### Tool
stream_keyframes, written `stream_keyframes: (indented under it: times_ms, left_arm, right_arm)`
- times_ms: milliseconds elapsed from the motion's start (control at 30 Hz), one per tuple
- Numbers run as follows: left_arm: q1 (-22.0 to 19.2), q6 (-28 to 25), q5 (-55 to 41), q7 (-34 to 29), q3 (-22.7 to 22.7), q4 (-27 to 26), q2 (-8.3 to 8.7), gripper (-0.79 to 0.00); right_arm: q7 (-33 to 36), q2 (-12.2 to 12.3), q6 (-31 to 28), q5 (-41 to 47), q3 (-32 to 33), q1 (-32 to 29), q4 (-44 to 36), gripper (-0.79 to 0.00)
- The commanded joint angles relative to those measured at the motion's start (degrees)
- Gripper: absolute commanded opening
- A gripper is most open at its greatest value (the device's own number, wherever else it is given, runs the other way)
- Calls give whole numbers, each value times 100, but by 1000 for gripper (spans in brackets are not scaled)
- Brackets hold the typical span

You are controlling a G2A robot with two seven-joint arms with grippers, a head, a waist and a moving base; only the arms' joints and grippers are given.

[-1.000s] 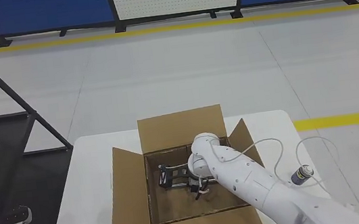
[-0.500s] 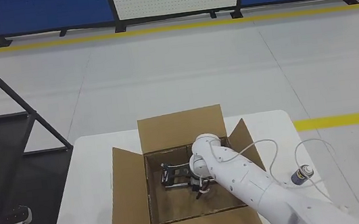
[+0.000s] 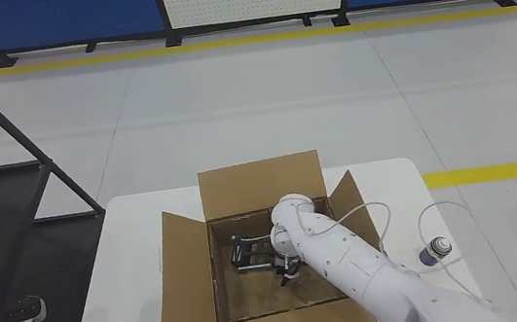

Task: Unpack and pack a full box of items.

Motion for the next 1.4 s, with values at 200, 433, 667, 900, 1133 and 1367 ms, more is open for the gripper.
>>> stream_keyframes:
  times_ms: [200, 433, 667, 900, 1133, 1367]
  left_arm:
    - [0, 0, 0, 0, 0, 0, 0, 0]
    - [0, 0, 0, 0, 0, 0, 0, 0]
    - [0, 0, 0, 0, 0, 0, 0, 0]
    - [0, 0, 0, 0, 0, 0, 0, 0]
    - [0, 0, 0, 0, 0, 0, 0, 0]
    - [0, 0, 0, 0, 0, 0, 0, 0]
  right_arm:
    - [-2, -110, -57, -47, 20, 1, 246, -554]
    - [-47, -195, -133, -97, 36, -2, 432, -785]
    - [-327, -229, -247, -130, 100, 95, 540, -785]
    - [-747, -118, -440, -271, 199, 337, 407, -785]
    - [-737, 149, -411, -422, 353, 422, -174, -785]
    - [-230, 724, -176, -515, 778, 184, -1656, -785]
